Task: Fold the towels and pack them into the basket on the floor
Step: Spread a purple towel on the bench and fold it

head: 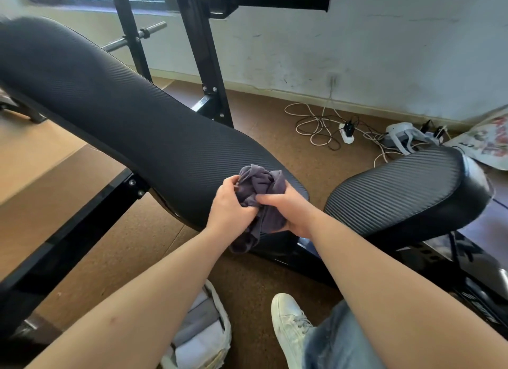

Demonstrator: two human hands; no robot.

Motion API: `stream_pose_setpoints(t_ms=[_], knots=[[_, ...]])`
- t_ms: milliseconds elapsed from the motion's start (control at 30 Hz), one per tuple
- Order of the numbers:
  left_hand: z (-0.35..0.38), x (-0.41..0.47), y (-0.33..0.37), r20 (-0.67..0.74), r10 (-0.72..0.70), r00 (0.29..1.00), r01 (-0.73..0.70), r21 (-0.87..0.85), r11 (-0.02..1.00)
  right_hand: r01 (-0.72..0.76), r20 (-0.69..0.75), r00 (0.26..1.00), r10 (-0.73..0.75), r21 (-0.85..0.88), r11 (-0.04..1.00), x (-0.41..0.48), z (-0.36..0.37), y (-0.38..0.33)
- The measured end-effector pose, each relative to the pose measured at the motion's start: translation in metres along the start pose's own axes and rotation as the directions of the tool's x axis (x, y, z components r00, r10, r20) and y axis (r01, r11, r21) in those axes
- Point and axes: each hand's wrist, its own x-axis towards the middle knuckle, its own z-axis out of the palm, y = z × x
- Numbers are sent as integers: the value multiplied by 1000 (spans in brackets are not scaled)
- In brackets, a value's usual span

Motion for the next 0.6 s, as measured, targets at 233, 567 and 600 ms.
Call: stream_pose_setpoints(t_ms=[233,567,600], knots=[[0,-8,-16,63,221,973,-226,79,971,208,-34,976,-215,-148,967,8,-4,-2],[-9,4,-13,37,158,987,-157,-27,987,276,-41,958,-282,-112,955,-1,-20,-10],[-11,4,-13,29,148,989,-147,-34,989,272,-79,957,-280,-100,957,-3,-20,-11]])
